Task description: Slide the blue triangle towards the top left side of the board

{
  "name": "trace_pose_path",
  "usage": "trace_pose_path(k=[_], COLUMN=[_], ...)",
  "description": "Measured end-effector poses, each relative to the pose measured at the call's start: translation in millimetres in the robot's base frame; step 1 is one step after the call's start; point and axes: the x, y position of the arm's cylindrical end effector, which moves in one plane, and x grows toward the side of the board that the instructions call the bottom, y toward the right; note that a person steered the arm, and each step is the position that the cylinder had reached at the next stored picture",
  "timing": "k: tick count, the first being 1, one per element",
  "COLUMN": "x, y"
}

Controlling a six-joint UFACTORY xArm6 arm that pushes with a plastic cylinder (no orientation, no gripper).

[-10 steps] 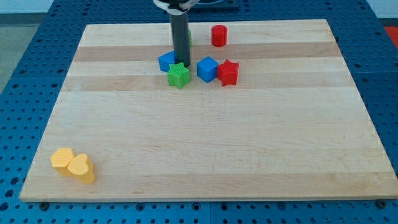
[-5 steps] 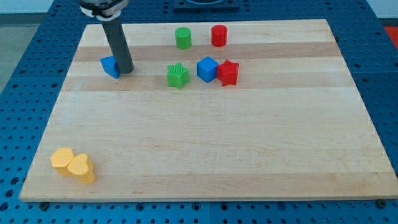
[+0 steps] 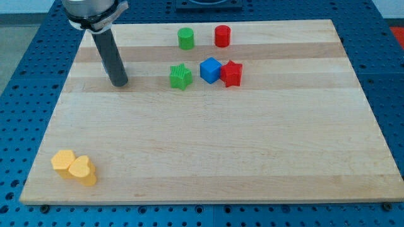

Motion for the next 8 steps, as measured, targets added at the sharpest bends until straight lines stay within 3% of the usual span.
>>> trace_pose_path(k=[3, 5, 8], x=[-10.3, -56.8, -65.3], y=[-36.8, -37.0, -38.3])
